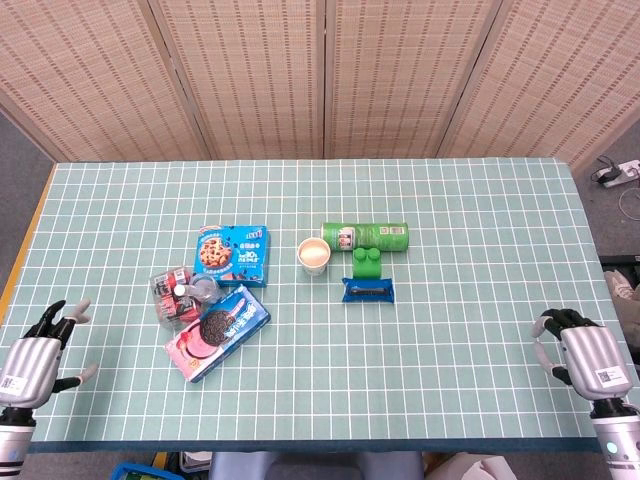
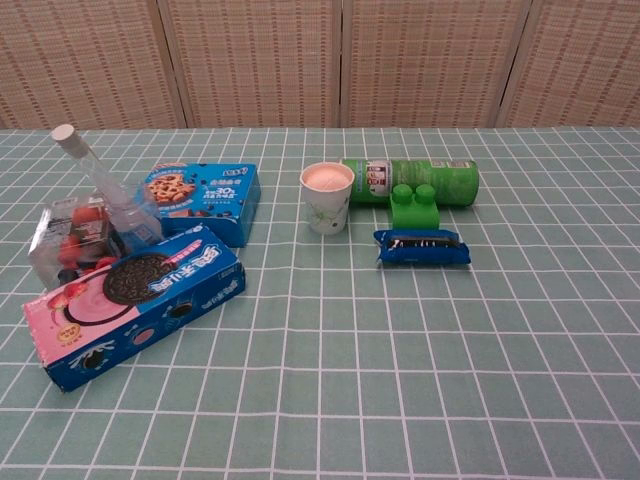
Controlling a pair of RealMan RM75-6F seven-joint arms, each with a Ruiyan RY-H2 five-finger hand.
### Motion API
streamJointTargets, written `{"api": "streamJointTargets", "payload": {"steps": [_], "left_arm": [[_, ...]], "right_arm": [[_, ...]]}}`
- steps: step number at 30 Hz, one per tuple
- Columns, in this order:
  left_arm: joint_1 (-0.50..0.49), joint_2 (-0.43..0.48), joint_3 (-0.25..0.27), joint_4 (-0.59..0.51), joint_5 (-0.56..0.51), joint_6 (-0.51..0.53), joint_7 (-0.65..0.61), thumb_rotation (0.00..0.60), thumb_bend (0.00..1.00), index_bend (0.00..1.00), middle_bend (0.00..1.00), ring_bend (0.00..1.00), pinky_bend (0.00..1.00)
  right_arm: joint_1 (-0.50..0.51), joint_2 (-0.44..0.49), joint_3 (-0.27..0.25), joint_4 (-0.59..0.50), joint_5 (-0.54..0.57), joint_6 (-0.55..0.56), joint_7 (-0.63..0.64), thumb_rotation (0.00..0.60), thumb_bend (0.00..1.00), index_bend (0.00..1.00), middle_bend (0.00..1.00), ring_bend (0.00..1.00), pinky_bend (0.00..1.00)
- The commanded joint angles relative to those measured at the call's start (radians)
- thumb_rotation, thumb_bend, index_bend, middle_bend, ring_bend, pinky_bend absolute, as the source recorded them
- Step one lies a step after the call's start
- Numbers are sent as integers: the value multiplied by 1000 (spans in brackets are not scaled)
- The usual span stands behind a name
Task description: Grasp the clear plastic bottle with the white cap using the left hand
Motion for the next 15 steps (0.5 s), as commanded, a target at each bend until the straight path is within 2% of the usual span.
{"api": "streamJointTargets", "payload": {"steps": [1, 9, 12, 15], "left_arm": [[-1, -3, -1, 1, -3, -3, -3, 600, 140, 33, 302, 100, 332], [-8, -5, -9, -4, 2, 4, -24, 600, 140, 103, 301, 136, 407], [-14, -8, -12, -5, 17, 10, -36, 600, 140, 130, 319, 226, 494], [-23, -11, -17, -8, 16, 4, -44, 600, 140, 155, 400, 358, 608]], "right_arm": [[-2, 0, -2, 0, -4, 4, 4, 600, 351, 492, 396, 310, 521], [-8, 11, -13, -9, -33, 20, 22, 600, 350, 487, 395, 310, 521], [-11, 15, -15, -11, -42, 29, 27, 600, 349, 487, 395, 310, 520], [-10, 24, -13, -19, -46, 32, 37, 600, 348, 487, 395, 310, 520]]}}
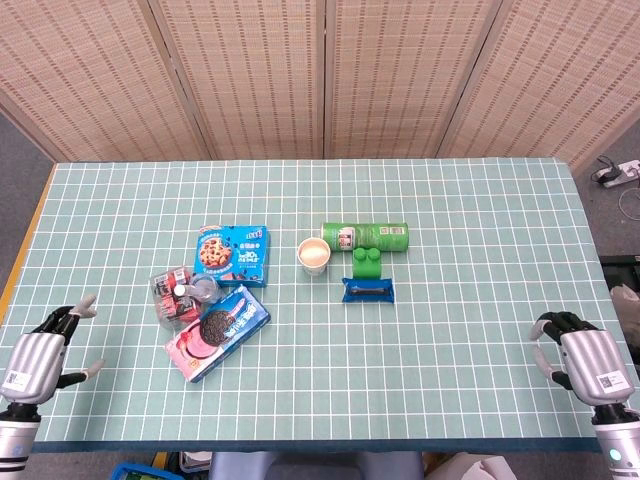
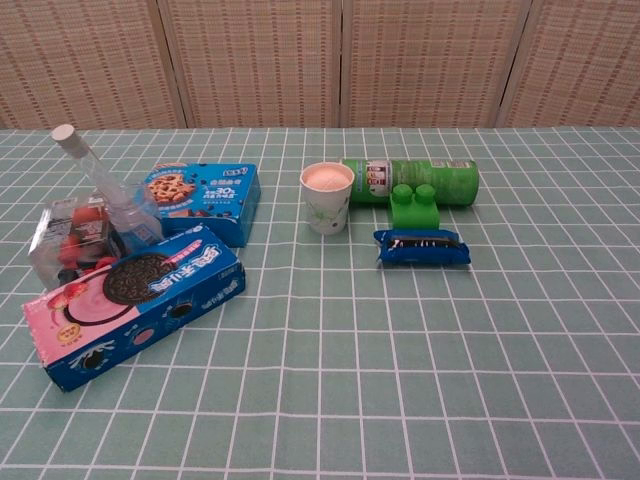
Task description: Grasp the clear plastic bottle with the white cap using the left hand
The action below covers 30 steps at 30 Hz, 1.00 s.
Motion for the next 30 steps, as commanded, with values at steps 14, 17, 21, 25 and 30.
{"api": "streamJointTargets", "payload": {"steps": [14, 17, 21, 25, 30], "left_arm": [[-47, -14, -39, -61, -97, -82, 138, 600, 362, 219, 968, 896, 1000], [-69, -25, -42, -77, -111, -115, 175, 600, 370, 217, 984, 912, 1000], [-101, -48, -50, -87, -142, -167, 224, 600, 376, 189, 993, 920, 1000], [-134, -79, -67, -82, -194, -207, 306, 600, 426, 174, 997, 926, 1000], [-162, -101, -85, -101, -245, -235, 363, 600, 443, 146, 1000, 931, 1000]], "right_arm": [[-7, 31, -7, -8, -22, 17, 64, 600, 347, 487, 395, 310, 521], [-9, 34, -11, -8, -31, 21, 71, 600, 347, 487, 395, 310, 520], [-13, 38, -15, -8, -41, 29, 83, 600, 347, 487, 395, 310, 520], [-14, 42, -14, -5, -41, 31, 93, 600, 346, 487, 395, 310, 520], [-12, 45, -12, -3, -35, 27, 102, 600, 346, 487, 395, 310, 520]]}}
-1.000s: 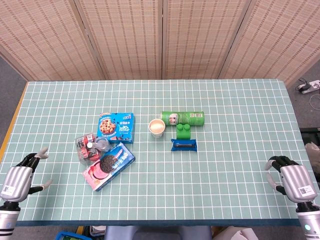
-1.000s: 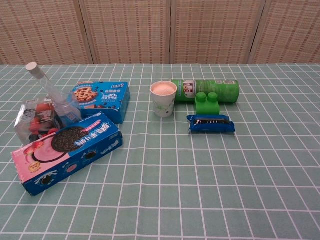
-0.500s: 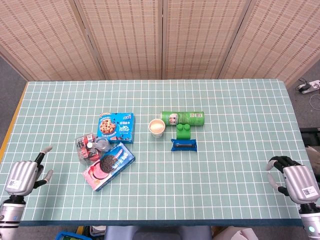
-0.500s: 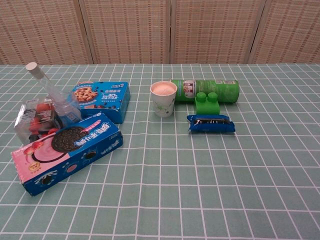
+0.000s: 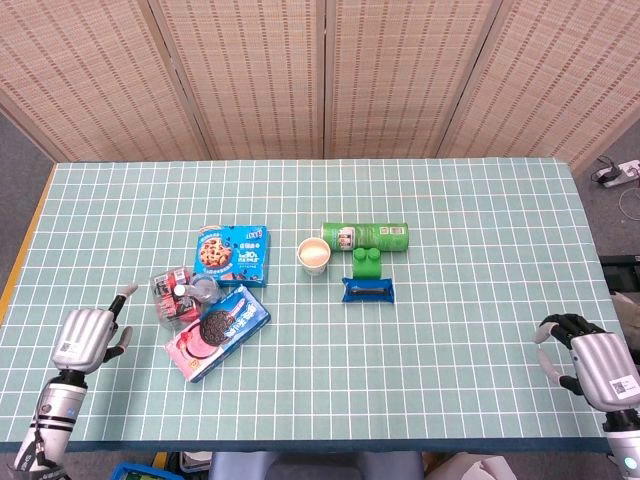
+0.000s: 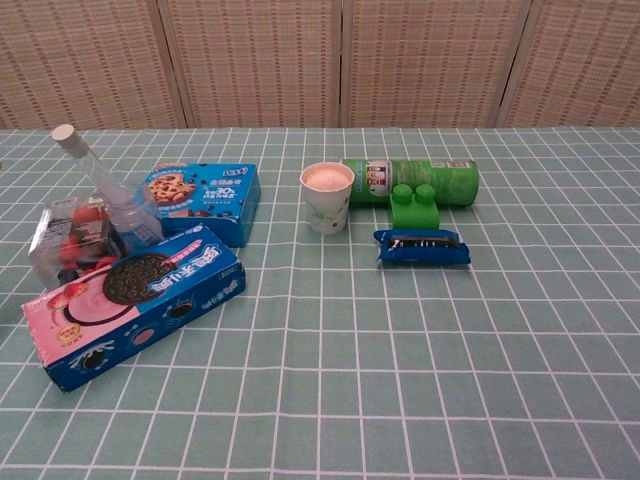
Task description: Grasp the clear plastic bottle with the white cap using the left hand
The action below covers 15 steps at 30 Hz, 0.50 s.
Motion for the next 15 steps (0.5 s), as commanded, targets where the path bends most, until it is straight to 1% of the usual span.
{"api": "streamJointTargets", "payload": {"steps": [1, 6, 10, 15], "left_arm": [[-26, -18, -15, -21, -31, -22, 31, 600, 443, 138, 1000, 932, 1000], [-50, -25, -21, -57, -60, -43, 70, 600, 443, 110, 1000, 934, 1000], [-66, -32, -31, -102, -96, -55, 86, 600, 443, 113, 1000, 938, 1000], [-86, -47, -28, -135, -102, -56, 121, 600, 443, 114, 1000, 940, 1000]], "right_arm": [[1, 1, 0, 1, 1, -1, 3, 600, 346, 487, 395, 310, 520], [2, 2, 0, 2, 1, -4, 7, 600, 345, 487, 395, 310, 520], [4, 4, 1, 3, 3, -8, 13, 600, 346, 487, 395, 310, 520], [4, 7, 0, 4, 2, -9, 21, 600, 346, 487, 395, 310, 520]]}}
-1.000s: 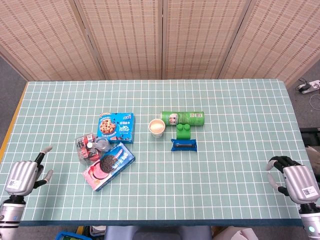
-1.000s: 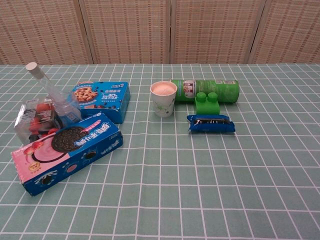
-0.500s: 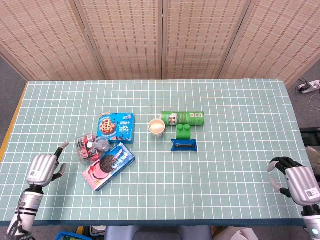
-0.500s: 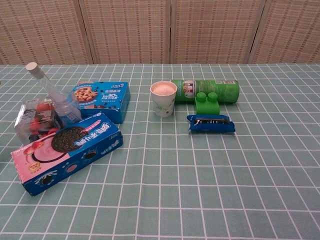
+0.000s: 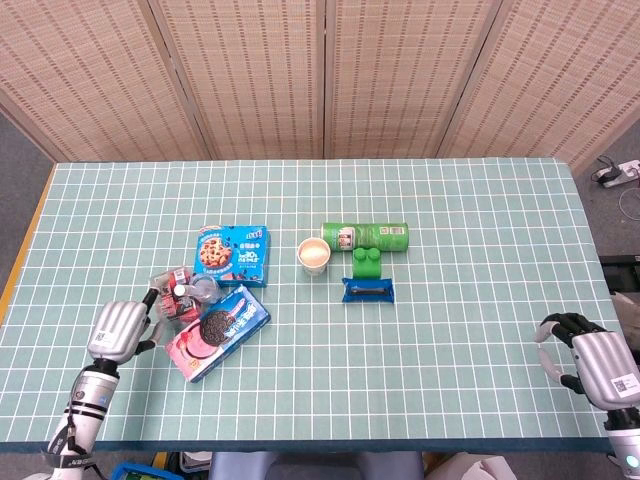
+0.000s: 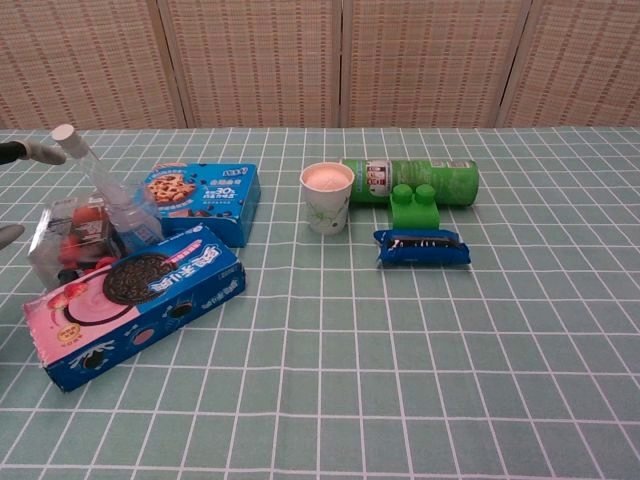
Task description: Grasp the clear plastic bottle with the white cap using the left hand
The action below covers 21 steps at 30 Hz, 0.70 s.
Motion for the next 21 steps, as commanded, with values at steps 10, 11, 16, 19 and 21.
{"api": "streamJointTargets", "payload": {"steps": [10, 11, 16, 19, 21], "left_arm": [[-52, -48, -1, -42, -35, -10, 85, 600, 442, 114, 1000, 944, 1000], [-56, -51, -2, -44, -40, -10, 94, 600, 443, 114, 1000, 945, 1000], [-75, -62, -3, -55, -64, -8, 131, 600, 443, 108, 1000, 947, 1000], [-84, -66, -4, -61, -75, -6, 146, 600, 443, 107, 1000, 947, 1000], [-90, -70, -3, -63, -82, -5, 155, 600, 443, 107, 1000, 947, 1000]], "right_arm": [[-3, 15, -1, 4, -4, 8, 39, 600, 345, 487, 395, 310, 520], [-3, 17, -1, 5, -6, 9, 44, 600, 345, 487, 395, 310, 520], [-5, 24, -2, 9, -10, 16, 67, 600, 345, 487, 395, 310, 520], [-6, 27, -2, 10, -11, 19, 76, 600, 345, 487, 395, 310, 520], [-7, 29, -3, 11, -12, 20, 82, 600, 344, 487, 395, 310, 520]]}}
